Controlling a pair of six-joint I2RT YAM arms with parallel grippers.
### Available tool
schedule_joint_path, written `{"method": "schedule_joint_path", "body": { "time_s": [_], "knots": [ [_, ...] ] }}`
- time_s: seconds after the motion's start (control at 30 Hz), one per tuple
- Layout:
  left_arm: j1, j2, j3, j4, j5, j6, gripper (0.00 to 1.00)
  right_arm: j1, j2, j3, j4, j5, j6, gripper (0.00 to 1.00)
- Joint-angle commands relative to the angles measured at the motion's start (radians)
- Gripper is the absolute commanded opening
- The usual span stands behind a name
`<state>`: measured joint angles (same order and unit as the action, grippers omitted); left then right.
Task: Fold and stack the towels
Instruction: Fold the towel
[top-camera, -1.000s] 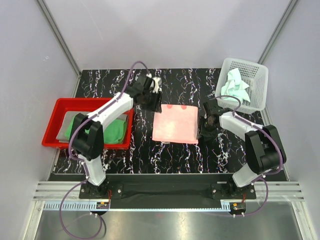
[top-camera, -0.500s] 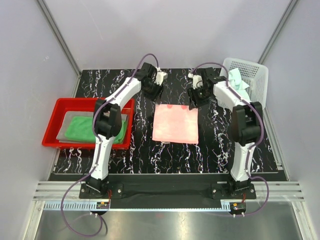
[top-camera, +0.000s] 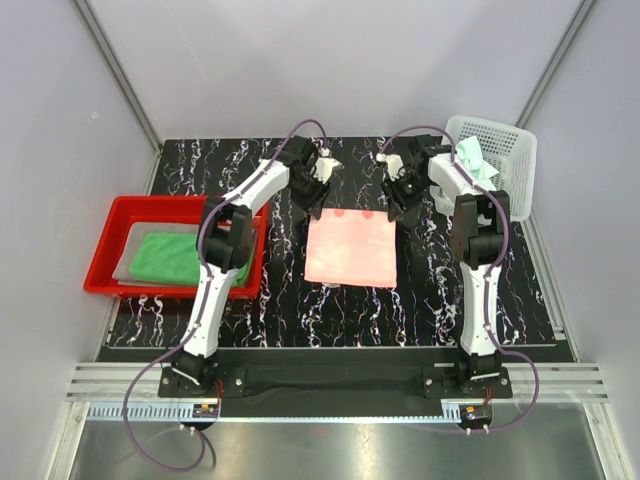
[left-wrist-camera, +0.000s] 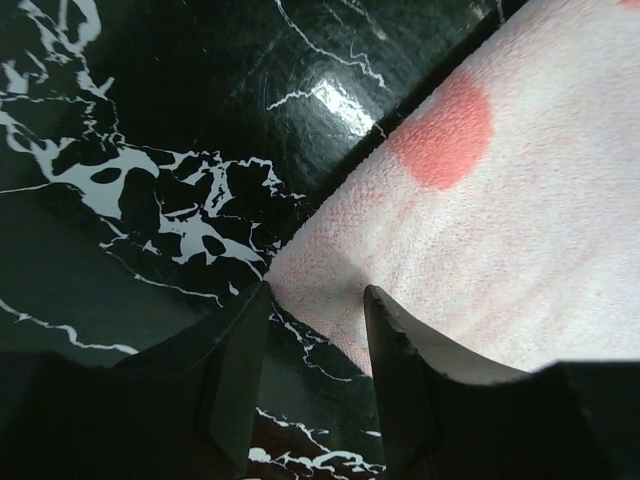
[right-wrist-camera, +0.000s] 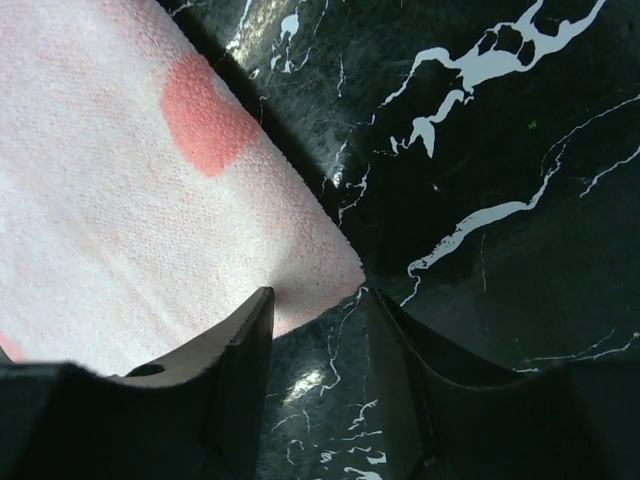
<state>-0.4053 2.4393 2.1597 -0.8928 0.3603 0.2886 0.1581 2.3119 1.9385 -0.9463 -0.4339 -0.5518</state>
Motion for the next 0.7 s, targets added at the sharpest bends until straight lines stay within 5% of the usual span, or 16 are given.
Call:
{"method": "schedule_joint_path", "body": {
  "time_s": [0.0, 0.27, 0.5, 0.67],
  "knots": [
    [0.005, 0.009, 0.040, 0.017, 0.005, 0.053, 0.48, -0.009, 0.041, 0.069, -0.055, -0.078, -0.094, 0.48],
    [0.005, 0.035, 0.071, 0.006, -0.027, 0.070, 0.43, -0.011, 0.119, 0.152, -0.066, -0.081, -0.137, 0.42],
    [0.011, 0.030, 0.091, 0.015, -0.044, 0.077, 0.50, -0.014, 0.123, 0.157, -0.065, -0.101, -0.172, 0.05],
    [0.013, 0.047, 0.106, 0.003, -0.009, 0.083, 0.38, -0.015, 0.119, 0.155, -0.057, -0.121, -0.184, 0.02]
  ]
}}
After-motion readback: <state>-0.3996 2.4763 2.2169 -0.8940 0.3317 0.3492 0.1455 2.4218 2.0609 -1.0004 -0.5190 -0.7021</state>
